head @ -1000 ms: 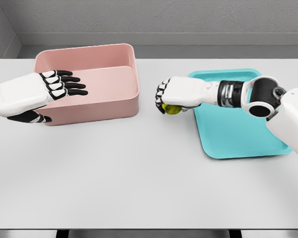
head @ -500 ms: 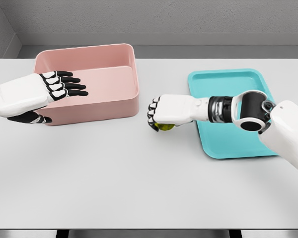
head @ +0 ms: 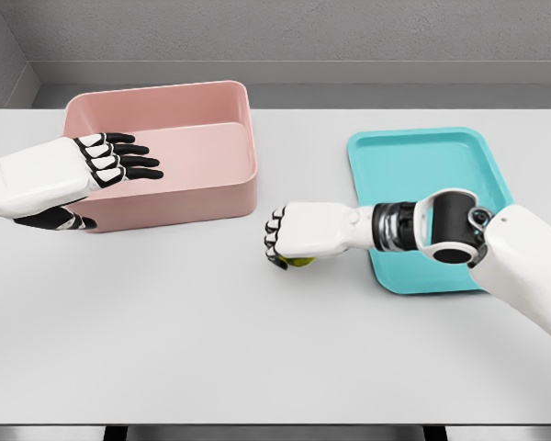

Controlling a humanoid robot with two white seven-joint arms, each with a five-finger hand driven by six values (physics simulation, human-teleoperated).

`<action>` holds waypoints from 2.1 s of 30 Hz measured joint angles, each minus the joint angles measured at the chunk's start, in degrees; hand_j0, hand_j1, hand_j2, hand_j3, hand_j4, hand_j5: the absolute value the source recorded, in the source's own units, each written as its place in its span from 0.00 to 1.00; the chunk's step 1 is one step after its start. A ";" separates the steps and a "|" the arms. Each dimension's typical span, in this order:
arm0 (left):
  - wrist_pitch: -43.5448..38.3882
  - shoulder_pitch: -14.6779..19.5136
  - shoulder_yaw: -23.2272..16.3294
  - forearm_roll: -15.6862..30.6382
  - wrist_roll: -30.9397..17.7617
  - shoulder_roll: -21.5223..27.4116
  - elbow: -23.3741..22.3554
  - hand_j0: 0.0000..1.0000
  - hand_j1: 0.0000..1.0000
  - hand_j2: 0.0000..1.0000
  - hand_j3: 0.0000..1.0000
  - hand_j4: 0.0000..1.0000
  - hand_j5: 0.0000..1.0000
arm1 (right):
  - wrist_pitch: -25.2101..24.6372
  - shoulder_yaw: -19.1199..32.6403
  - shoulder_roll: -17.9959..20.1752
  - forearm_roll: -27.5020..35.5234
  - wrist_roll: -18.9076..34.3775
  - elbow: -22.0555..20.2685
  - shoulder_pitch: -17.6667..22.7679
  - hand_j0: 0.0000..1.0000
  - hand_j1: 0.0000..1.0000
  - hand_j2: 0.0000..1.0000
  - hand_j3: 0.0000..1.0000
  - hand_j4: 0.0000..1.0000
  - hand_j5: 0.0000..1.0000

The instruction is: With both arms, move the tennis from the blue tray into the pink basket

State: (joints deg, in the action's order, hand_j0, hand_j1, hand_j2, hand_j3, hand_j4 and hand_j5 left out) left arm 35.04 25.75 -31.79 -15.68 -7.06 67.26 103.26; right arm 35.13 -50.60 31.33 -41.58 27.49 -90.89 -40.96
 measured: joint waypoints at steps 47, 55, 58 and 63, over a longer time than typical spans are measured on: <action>0.02 1.14 -3.76 -11.29 -6.68 -12.49 -0.07 1.00 1.00 1.00 1.00 1.00 1.00 | 0.02 53.53 15.00 24.36 -0.21 1.05 29.35 1.00 1.00 1.00 1.00 1.00 1.00; 0.03 7.82 -11.51 -14.07 -7.49 -17.68 -0.08 1.00 1.00 1.00 1.00 1.00 1.00 | 0.02 56.89 9.99 27.71 0.03 -3.02 35.77 1.00 1.00 1.00 1.00 1.00 1.00; 0.03 9.14 -13.37 -14.24 -7.53 -18.70 -0.08 1.00 1.00 1.00 1.00 1.00 1.00 | 0.01 57.19 8.17 28.90 0.01 -3.83 35.77 1.00 1.00 1.00 1.00 1.00 1.00; 0.03 10.81 -15.70 -13.87 -7.53 -20.33 -0.08 1.00 1.00 1.00 1.00 1.00 1.00 | 0.01 57.33 6.70 29.42 0.11 -3.85 35.77 1.00 1.00 1.00 1.00 1.00 1.00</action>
State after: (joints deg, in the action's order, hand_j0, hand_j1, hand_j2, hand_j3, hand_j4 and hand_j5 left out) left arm 35.07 36.56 -47.48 -29.55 -14.59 46.94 103.18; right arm 35.14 6.73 38.03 -12.16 27.60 -94.74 -5.19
